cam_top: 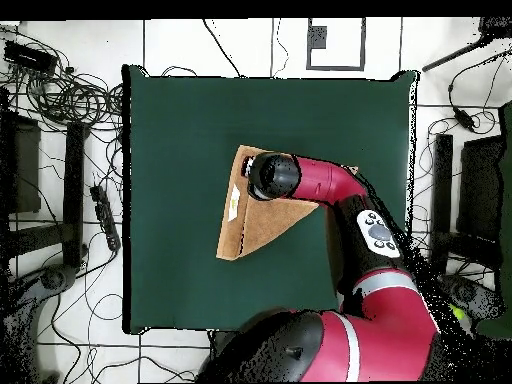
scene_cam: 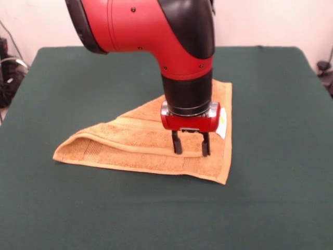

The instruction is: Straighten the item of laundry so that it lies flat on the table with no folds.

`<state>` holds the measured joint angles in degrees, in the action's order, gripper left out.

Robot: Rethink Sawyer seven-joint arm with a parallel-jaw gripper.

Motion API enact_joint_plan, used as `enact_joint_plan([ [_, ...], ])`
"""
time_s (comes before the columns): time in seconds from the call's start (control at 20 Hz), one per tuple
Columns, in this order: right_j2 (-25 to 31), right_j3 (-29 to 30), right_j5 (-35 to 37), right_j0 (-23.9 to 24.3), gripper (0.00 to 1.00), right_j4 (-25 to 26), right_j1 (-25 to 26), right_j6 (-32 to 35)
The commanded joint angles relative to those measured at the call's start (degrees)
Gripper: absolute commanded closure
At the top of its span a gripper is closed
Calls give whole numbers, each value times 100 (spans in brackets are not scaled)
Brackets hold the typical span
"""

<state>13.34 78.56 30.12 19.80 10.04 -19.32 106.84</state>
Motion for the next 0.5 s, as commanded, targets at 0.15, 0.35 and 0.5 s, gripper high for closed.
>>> enact_joint_plan([
  [0.15, -39, -133, -358, -124, 0, -188, 622, 884],
  [0.35, -76, -173, -369, -150, 0, -160, 688, 821],
  [0.5, -47, -244, -206, -137, 0, -196, 715, 750],
])
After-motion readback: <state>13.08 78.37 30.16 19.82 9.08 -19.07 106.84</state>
